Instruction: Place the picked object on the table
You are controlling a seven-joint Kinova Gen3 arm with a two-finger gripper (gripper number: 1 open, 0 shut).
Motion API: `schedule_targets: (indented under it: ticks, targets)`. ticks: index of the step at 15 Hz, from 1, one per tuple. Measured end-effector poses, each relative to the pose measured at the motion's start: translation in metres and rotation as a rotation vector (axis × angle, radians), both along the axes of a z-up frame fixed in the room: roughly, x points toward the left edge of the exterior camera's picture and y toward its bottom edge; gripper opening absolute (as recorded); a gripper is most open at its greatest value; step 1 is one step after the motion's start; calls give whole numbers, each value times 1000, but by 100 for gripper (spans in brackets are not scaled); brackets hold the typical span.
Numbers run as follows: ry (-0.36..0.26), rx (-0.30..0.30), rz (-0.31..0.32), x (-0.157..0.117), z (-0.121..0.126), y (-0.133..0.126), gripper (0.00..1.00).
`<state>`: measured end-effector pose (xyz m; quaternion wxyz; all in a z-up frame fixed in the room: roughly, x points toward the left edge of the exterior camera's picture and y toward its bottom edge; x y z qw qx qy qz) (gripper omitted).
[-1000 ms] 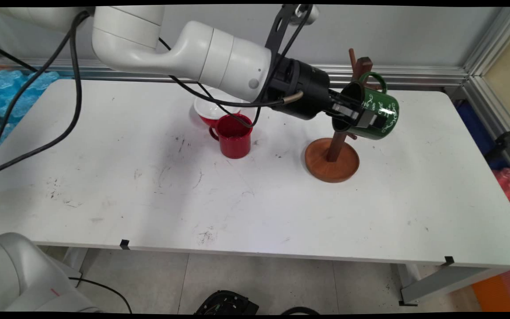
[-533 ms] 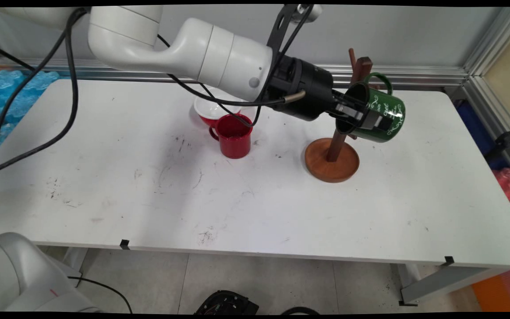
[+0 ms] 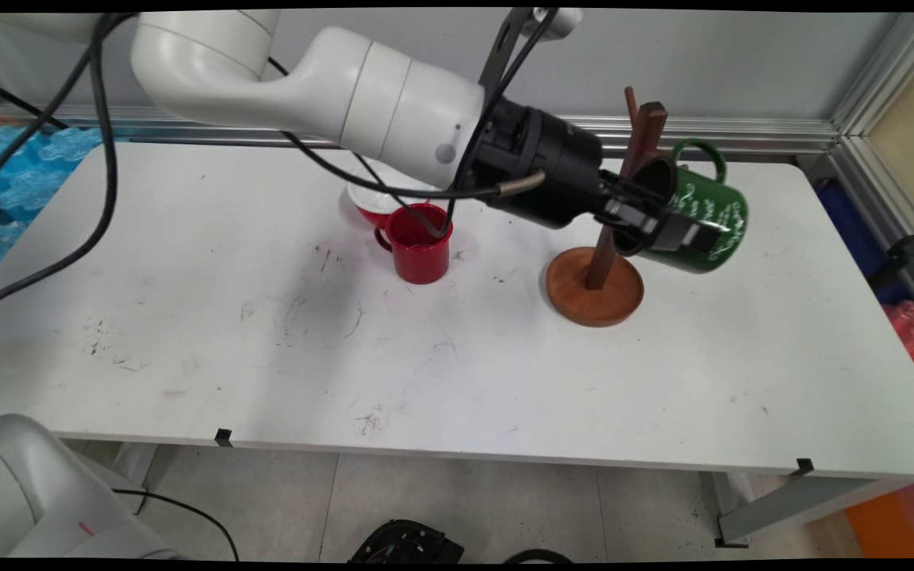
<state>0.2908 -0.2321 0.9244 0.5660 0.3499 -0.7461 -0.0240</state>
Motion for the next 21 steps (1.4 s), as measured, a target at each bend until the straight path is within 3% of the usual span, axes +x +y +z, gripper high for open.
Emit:
schedule_targets:
  ticks: [1, 3, 6, 11, 21]
  targets:
    - [-26, -11, 10, 3, -2, 0, 0]
    - [-148, -33, 78, 17, -13, -4, 0]
    - [-249, -33, 137, 37, -21, -12, 0]
    - [-274, 11, 158, 61, -30, -24, 0]
    - [-294, 16, 68, 71, -27, -24, 0]
